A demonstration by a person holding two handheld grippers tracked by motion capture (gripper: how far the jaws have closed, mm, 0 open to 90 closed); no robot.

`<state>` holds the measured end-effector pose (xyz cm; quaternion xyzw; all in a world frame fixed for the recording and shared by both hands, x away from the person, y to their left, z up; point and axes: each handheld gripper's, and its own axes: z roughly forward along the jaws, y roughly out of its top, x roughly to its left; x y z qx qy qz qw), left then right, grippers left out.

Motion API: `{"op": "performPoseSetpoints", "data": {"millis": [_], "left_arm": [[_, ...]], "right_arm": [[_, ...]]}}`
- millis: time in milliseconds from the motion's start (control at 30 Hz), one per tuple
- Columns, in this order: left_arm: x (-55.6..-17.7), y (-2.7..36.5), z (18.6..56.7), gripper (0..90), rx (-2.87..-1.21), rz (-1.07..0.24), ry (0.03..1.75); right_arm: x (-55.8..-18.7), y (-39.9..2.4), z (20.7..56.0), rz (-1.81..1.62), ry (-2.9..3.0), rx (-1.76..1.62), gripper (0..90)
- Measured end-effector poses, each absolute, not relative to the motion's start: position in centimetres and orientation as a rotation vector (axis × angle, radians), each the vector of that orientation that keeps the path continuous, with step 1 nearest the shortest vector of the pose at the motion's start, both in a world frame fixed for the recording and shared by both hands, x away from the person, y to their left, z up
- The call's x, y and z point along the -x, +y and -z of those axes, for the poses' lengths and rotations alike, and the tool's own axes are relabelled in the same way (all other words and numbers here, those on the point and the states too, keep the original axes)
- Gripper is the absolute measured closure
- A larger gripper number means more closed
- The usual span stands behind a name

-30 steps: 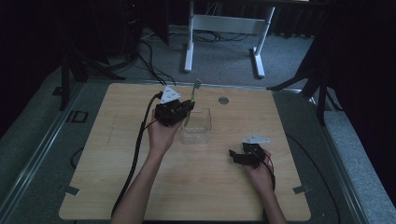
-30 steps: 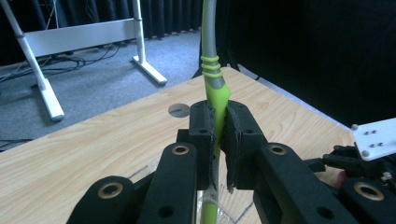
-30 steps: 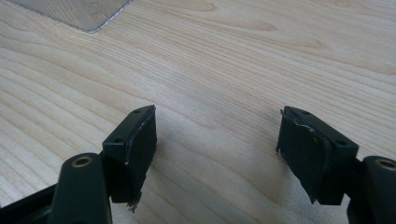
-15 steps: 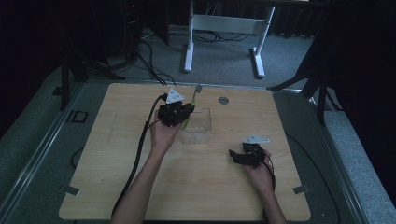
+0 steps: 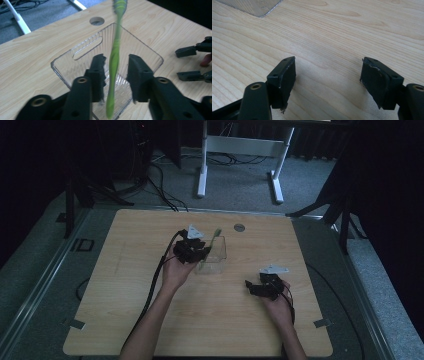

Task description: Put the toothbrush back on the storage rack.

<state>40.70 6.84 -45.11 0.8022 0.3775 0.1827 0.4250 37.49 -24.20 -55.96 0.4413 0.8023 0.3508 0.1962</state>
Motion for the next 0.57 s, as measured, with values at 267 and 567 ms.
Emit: {"op": "performPoseSetpoints", "data": {"millis": [267,567], "left_arm": [[-39.1,9.9,44.0,45.4,-1.857,-0.572,0.998],[-38.4,15.8,47.2,27.1,-1.783,-0.654,1.256]], "right_arm": [[-37.5,-24.2,56.0,-0.984,2.247,-1.235,28.2],[-37.5,-24.2,56.0,-0.983,2.248,-1.231,28.2]]}}
